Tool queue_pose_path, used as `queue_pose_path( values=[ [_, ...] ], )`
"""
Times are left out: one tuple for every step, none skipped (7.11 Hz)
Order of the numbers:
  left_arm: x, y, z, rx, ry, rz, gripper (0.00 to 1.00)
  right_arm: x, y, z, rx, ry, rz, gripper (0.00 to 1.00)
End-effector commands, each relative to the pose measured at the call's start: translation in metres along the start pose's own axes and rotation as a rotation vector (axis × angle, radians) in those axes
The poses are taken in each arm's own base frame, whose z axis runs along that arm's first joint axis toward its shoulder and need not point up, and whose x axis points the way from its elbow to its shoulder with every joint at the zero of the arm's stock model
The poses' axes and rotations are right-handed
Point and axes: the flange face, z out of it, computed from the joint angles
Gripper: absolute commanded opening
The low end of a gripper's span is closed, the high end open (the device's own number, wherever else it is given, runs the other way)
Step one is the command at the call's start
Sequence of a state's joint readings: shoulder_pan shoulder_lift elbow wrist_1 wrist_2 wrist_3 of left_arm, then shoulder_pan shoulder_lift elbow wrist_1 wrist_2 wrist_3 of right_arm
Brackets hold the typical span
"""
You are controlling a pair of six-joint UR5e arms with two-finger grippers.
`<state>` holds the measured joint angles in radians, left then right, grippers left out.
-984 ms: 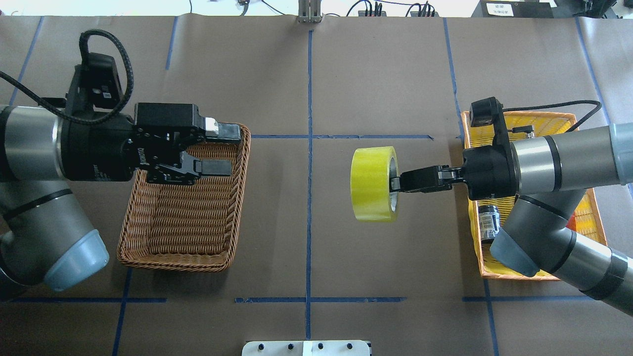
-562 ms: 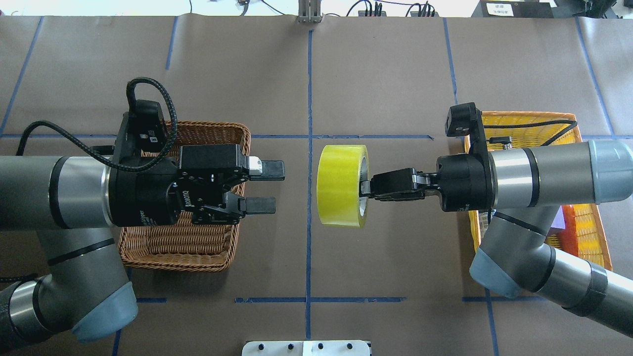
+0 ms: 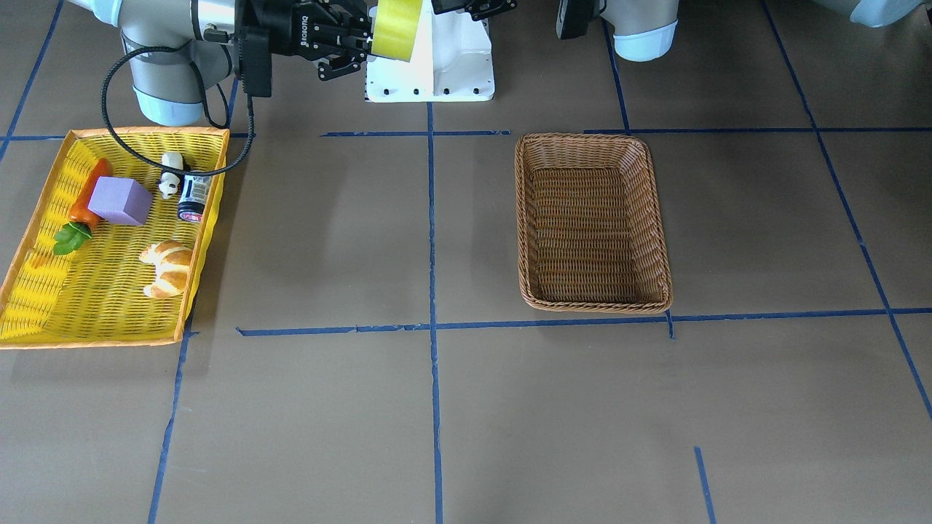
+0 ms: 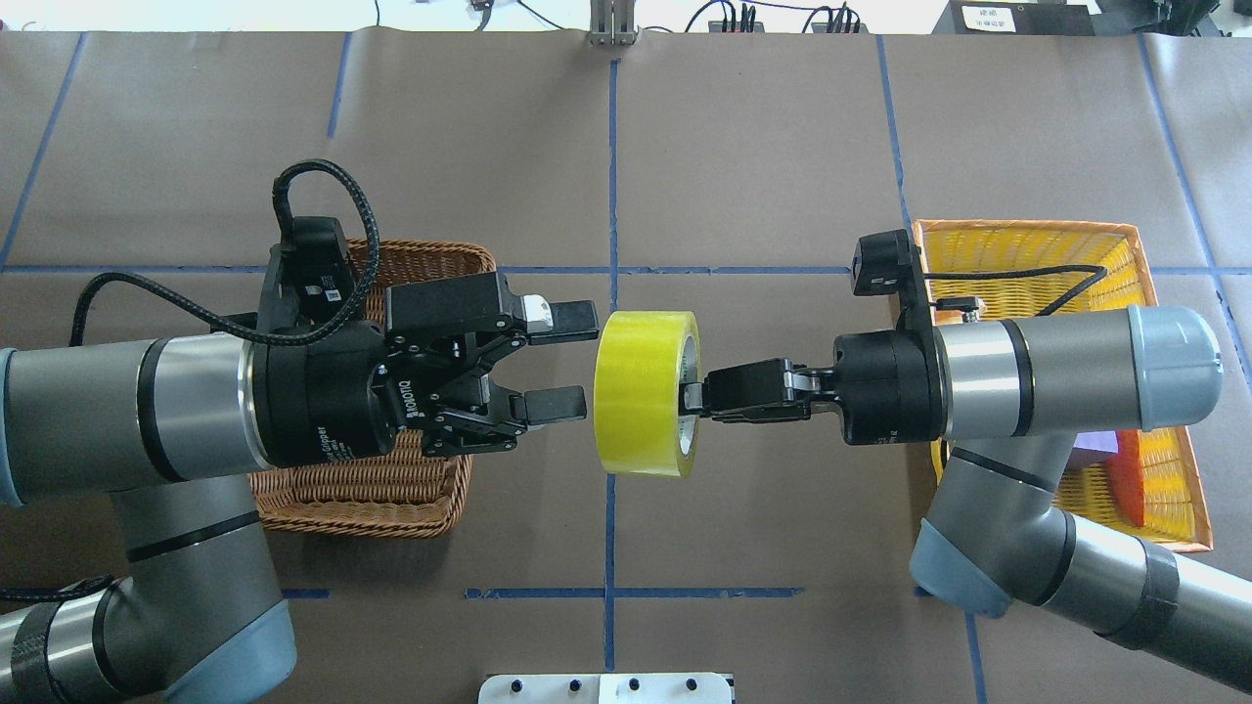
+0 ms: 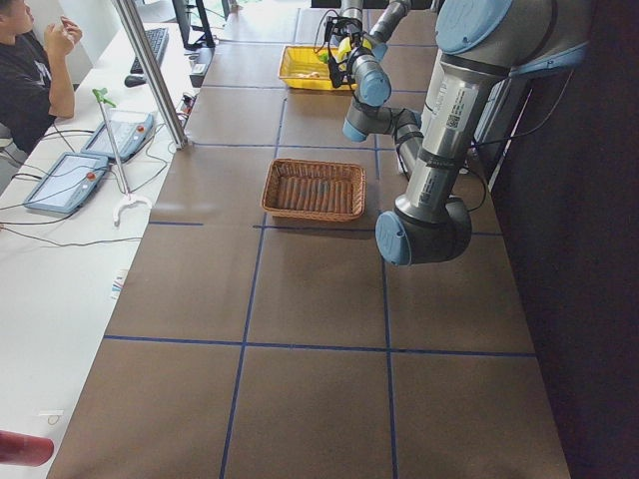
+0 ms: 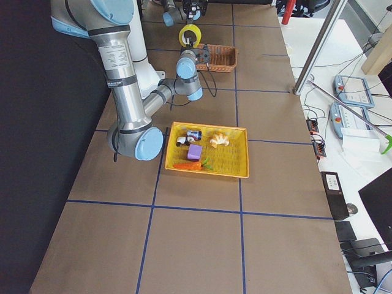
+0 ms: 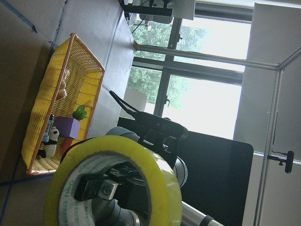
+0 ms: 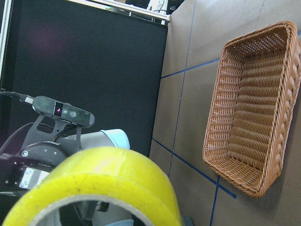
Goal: Move tape to another basket
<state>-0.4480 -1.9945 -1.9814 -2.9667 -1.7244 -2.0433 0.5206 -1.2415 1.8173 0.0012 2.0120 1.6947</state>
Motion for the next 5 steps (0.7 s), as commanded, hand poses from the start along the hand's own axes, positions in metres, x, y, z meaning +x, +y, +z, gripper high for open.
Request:
queue_pose_path(
  values=[
    [0.0, 0.004, 0.004, -0.003, 0.008, -0.007, 1.0, 0.002, 0.015, 0.014, 0.0, -0.015, 0.022, 0.03],
    [0.002, 0.009, 0.009, -0.017, 0.016, -0.012, 1.0, -0.001, 0.016, 0.018, 0.01, -0.025, 0.021, 0.03],
    [-0.003, 0.016, 0.012, -0.03, 0.011, -0.022, 1.0, -0.002, 0.016, 0.021, 0.01, -0.03, 0.02, 0.03],
    [-0.007, 0.022, 0.016, -0.043, 0.008, -0.033, 1.0, -0.004, 0.016, 0.021, 0.012, -0.033, 0.019, 0.03],
    [-0.007, 0.024, 0.016, -0.047, 0.006, -0.035, 1.0, -0.006, 0.015, 0.023, 0.013, -0.039, 0.017, 0.03]
  ],
)
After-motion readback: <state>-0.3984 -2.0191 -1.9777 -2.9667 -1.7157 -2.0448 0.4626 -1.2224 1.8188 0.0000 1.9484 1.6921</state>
